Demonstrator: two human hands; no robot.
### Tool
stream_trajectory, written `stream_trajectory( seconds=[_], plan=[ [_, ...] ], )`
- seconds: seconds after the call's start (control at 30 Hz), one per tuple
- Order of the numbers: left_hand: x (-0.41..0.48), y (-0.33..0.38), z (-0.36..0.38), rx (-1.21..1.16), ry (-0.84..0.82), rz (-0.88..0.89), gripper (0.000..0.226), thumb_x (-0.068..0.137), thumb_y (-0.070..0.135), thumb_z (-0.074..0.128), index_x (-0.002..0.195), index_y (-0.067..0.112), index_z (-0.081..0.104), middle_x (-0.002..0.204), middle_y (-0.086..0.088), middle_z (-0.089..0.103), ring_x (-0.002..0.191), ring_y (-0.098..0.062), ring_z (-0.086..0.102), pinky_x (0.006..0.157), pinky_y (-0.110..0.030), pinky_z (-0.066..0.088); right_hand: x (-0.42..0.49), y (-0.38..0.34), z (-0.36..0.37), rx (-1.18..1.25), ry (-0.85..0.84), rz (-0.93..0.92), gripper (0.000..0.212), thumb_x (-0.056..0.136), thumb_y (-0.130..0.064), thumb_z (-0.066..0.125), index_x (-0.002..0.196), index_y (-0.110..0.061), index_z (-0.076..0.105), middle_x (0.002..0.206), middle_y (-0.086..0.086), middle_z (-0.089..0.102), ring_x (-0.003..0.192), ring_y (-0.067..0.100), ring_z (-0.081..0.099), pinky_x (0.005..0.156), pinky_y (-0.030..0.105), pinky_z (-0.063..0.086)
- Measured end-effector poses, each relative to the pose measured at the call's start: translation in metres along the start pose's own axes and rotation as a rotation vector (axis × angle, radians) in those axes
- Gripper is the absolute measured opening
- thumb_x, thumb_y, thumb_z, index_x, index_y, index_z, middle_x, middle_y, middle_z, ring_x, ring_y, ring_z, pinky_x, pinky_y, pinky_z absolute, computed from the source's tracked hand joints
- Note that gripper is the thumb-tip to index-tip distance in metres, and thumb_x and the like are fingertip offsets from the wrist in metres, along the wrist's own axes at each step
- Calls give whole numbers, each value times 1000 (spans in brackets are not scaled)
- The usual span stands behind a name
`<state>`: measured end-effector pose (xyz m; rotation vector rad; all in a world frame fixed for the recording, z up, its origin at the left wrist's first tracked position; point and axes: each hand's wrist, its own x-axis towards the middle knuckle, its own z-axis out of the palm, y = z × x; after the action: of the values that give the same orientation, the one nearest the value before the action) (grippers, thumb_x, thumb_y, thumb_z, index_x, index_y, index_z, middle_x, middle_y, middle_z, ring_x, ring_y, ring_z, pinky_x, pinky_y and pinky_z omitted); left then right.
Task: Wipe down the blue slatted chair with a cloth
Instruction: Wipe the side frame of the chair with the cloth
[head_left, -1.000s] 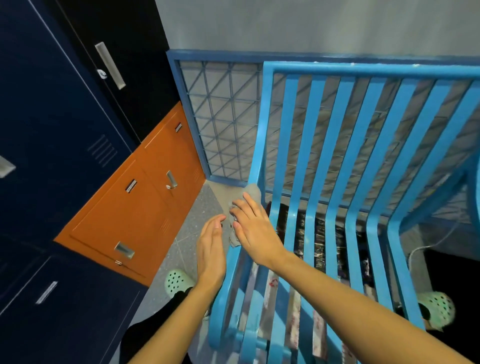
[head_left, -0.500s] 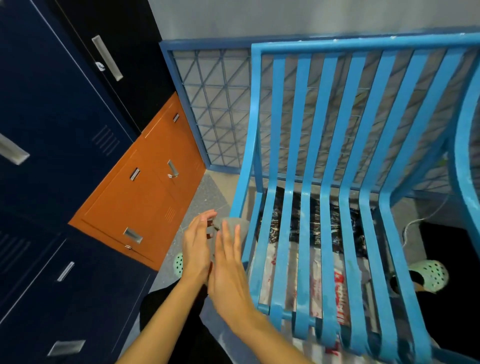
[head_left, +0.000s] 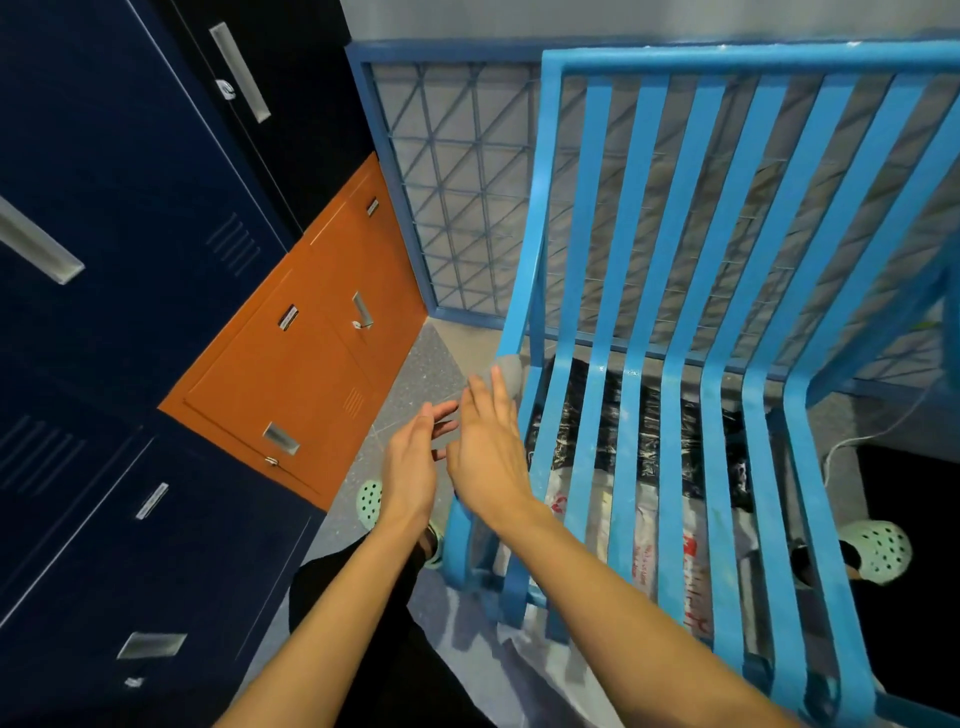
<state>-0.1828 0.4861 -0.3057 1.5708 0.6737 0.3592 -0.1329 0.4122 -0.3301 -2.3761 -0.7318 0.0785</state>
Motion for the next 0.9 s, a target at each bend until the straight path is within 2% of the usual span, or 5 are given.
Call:
stream_trajectory(
  seconds=[0.13,0.4,0.53,0.7,0.9],
  plan=[
    [7,-2,-3,5,5,-44,43,105,34,30,112,15,68,113,4,70,103,-14,66,87,-39,52,28,11,-9,-61,-21,-12,57,94,-8,41,148,2,26,160,8,14,148,24,-13,121,49,7],
    [6,0,-10,37,-38,-112,43,105,36,30,110,14,67,114,0,70,99,-20,67,83,-41,51,86,33,-13,-190,-67,31,63,91,-9,46,148,5,24,160,10,14,149,28,-8,118,51,19],
    [9,4,-24,15,-9,-163,30,103,26,38,111,15,65,112,0,70,94,-17,67,79,-36,52,43,17,-7,-179,-73,0,57,93,-9,45,146,5,30,159,11,16,149,31,-8,120,50,14],
    [5,0,-30,-83,56,-262,20,97,20,51,106,15,67,106,-2,73,91,-18,69,71,-31,52,-41,-3,8,-4,8,-95,52,98,-15,42,148,-2,32,160,8,19,150,24,-6,118,51,21],
    [-19,-11,-29,-11,-89,-175,17,89,9,66,105,12,70,98,0,73,87,-8,68,69,-21,52,-93,-17,4,170,-50,-113,53,102,-29,35,152,-11,26,163,-4,5,148,10,-15,122,40,3]
  ],
)
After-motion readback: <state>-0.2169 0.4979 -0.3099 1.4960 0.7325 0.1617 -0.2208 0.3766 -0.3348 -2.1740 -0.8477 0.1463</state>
